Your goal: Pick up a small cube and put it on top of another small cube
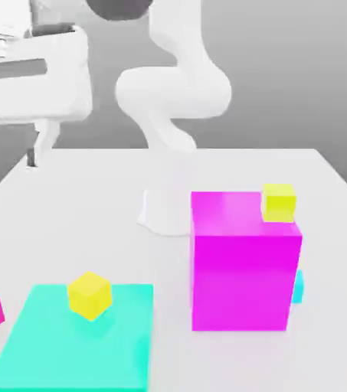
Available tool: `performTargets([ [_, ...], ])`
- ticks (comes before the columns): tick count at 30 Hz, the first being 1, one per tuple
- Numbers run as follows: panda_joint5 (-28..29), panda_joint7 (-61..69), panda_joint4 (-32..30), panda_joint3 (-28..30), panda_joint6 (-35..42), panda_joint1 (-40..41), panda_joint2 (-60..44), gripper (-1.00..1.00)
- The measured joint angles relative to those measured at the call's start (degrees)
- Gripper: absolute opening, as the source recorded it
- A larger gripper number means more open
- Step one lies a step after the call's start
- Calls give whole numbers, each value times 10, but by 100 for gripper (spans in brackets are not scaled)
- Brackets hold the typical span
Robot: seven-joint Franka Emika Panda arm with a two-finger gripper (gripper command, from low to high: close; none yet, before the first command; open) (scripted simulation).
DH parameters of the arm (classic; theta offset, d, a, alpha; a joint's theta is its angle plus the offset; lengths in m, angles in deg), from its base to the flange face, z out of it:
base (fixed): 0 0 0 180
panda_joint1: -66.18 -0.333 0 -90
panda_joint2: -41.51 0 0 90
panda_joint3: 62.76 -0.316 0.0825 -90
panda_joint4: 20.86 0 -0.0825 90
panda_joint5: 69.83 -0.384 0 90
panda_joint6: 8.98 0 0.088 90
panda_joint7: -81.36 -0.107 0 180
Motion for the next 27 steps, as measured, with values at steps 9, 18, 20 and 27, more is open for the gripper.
performTargets([
  [9,-61,60,-19,45,-62,84,-190,0],
  [18,-143,127,-6,-9,-155,173,-353,-100],
  [20,-143,127,-6,-9,-155,173,-353,-100],
  [27,-106,100,-17,25,-120,148,-307,-100],
])
